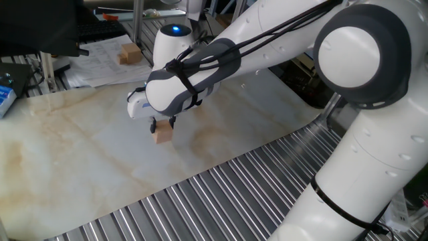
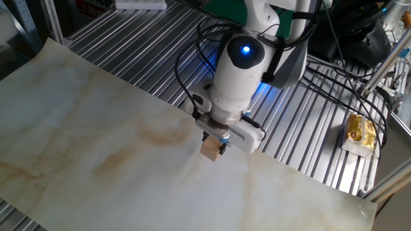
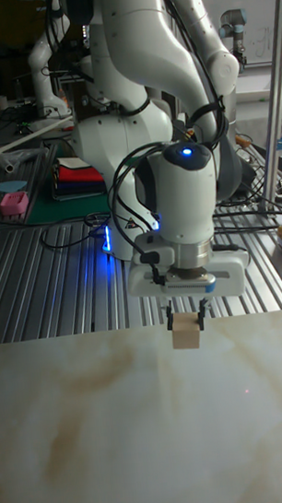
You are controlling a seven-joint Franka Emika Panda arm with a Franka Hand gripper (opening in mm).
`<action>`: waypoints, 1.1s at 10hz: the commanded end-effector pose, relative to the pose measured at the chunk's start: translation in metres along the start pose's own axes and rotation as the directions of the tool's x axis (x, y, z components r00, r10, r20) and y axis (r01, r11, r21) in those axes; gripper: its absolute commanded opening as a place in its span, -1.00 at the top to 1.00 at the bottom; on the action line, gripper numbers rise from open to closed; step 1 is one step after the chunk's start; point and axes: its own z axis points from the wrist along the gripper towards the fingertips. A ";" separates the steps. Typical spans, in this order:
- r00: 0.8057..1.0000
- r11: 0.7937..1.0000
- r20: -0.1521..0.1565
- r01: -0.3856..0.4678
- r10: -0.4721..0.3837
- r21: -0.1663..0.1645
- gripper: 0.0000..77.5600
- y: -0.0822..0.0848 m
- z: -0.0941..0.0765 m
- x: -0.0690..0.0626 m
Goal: Pick up the small block on the left and move it to the right
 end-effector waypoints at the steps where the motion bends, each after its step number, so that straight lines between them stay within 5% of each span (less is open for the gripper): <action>1: 1.000 1.000 0.001 -0.001 0.001 -0.010 0.97 0.001 0.004 -0.002; 8: 1.000 1.000 0.000 0.007 -0.007 -0.010 0.97 0.001 0.004 -0.002; 11: 1.000 1.000 0.006 -0.021 0.021 -0.008 0.97 0.004 0.009 0.008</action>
